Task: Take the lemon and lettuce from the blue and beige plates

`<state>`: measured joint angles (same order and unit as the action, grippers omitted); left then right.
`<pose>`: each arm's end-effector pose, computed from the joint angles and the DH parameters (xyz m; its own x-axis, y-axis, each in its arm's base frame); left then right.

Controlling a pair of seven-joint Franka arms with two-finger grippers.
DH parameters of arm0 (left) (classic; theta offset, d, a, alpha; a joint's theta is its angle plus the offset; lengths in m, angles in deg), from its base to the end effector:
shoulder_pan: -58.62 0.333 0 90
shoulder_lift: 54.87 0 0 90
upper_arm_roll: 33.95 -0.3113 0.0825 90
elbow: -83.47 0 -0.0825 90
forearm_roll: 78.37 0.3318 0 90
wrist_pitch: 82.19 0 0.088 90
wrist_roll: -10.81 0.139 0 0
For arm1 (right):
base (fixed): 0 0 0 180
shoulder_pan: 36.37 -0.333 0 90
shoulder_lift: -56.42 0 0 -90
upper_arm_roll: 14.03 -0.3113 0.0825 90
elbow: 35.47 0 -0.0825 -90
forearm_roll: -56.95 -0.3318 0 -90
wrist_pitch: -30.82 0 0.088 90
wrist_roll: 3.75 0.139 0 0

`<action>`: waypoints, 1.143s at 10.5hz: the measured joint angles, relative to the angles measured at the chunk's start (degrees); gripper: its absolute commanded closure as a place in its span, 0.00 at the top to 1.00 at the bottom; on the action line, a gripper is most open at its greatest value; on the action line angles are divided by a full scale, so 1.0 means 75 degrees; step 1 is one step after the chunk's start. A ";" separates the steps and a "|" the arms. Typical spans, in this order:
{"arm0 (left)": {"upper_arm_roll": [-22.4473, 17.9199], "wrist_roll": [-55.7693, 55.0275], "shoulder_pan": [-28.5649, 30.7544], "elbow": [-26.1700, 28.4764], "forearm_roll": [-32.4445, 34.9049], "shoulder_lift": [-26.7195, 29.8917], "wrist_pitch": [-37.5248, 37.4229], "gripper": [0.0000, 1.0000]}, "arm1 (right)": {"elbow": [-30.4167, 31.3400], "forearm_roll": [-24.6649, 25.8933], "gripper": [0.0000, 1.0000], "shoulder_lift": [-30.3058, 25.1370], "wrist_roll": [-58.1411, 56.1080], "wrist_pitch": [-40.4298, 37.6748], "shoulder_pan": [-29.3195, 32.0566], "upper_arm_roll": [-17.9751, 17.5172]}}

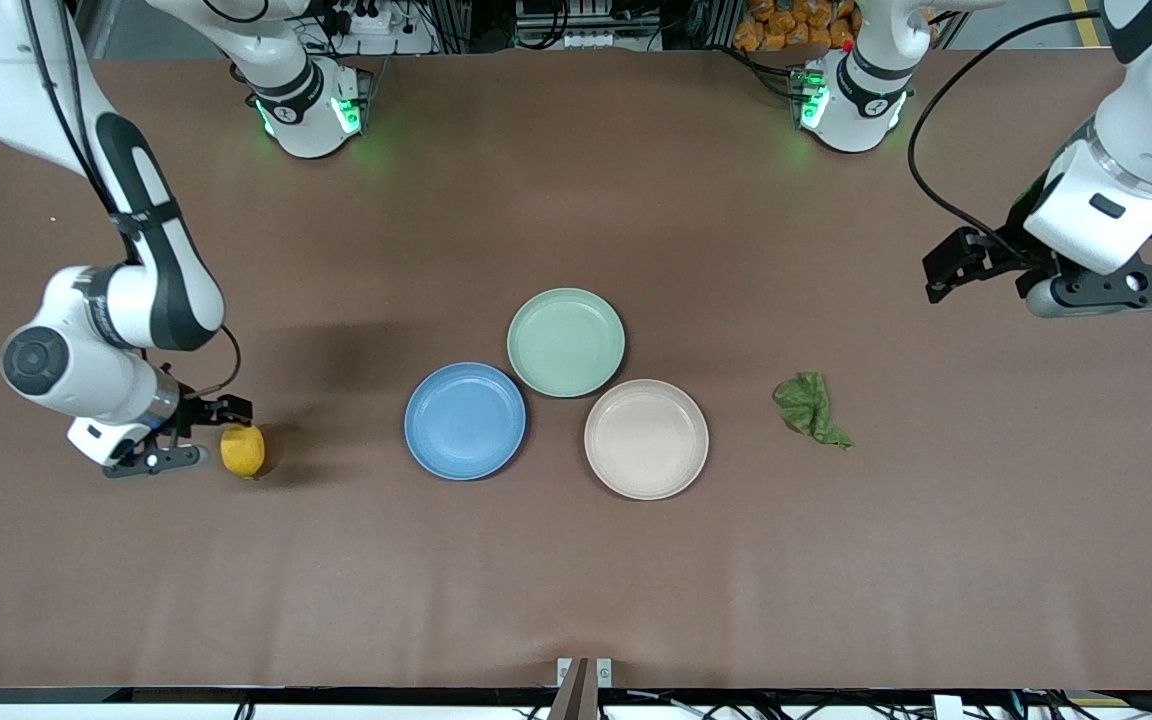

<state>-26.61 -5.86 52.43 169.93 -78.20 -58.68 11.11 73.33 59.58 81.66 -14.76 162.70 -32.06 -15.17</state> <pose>0.5162 -0.1214 0.5852 0.9972 0.0556 0.0496 0.0547 -0.9983 0.0206 0.5849 -0.0350 0.2659 0.9854 0.1651 -0.0418 0.1659 -0.9860 0.0168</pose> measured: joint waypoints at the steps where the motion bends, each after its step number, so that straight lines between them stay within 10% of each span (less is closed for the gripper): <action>1: 0.0000 0.0000 0.0000 0.0082 -0.0003 0.0058 0.0019 1.00 | 0.0351 0.0000 1.00 -0.0326 -0.0015 -0.0008 0.0019 0.0000; 6: -0.0018 0.0436 0.0010 0.0114 -0.0003 0.0101 0.0054 1.00 | 0.2202 0.0000 1.00 -0.2339 -0.0044 -0.0249 -0.0067 -0.0094; 12: -0.0020 0.0447 0.0011 0.0110 -0.0003 0.0119 0.0049 1.00 | 0.1577 0.0000 1.00 -0.3533 -0.0042 -0.1067 -0.0037 -0.0017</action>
<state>-26.76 -2.50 52.52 170.76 -78.22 -57.79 11.48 85.15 59.58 55.16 -15.08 154.70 -32.34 -15.30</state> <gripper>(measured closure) 0.000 0.000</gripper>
